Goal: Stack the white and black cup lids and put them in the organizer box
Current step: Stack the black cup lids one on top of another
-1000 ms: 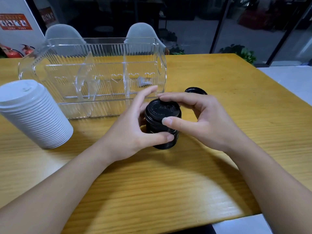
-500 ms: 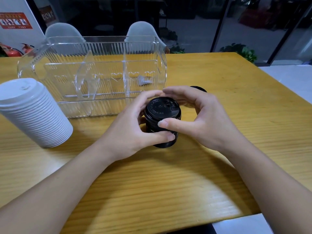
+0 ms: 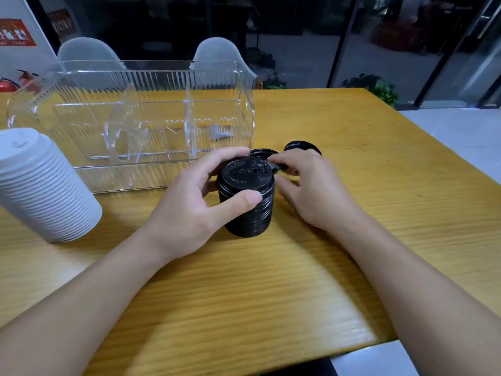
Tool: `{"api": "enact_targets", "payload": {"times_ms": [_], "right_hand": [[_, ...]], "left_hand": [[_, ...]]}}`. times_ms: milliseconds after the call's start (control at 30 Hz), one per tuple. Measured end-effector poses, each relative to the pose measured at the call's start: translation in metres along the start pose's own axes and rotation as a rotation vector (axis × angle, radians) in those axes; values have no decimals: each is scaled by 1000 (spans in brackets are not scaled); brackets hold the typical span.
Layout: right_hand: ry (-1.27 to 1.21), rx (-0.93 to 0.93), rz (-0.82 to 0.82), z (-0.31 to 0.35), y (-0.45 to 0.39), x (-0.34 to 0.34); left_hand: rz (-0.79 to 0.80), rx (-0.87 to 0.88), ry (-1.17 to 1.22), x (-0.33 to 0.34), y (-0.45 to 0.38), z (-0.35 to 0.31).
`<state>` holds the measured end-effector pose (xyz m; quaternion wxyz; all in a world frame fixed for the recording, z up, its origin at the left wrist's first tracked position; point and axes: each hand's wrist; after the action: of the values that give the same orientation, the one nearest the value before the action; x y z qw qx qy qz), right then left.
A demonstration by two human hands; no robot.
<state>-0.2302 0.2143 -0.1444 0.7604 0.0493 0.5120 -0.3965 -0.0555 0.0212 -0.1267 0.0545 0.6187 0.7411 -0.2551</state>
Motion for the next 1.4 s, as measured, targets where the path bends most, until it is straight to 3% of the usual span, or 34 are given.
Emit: {"api": "enact_targets", "payload": {"times_ms": [133,633,733,833,1000,1233,1400], "right_hand": [[61,23,145,0,0,10],[-26,-19,-4,6,6,-1],[-180,58,-159,9,7,-12],[-585,138,-259,16,9,-28],[-1155,144,-197,32,13,-45],[-1345,126,-73,39,14,-46],[-1353,-7,35,41,19,-43]], "left_hand": [[-6,6,12,-1,-1,2],[9,5,-7,-2,-1,2],[7,1,-8,-2,-1,2],[7,-13,-6,-2,0,0],[5,-38,-3,-2,0,-2],[-28,-16,18,0,1,-6],[-27,87,-16,2,2,-14]]}}
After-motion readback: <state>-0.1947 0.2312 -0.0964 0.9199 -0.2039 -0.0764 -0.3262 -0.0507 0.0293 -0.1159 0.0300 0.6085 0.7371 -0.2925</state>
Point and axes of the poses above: each hand's wrist, its own y-axis away from the middle knuckle, its own x-axis out of the palm, z = x × y, and after that the axes turned 5 degrees about z, right-handed
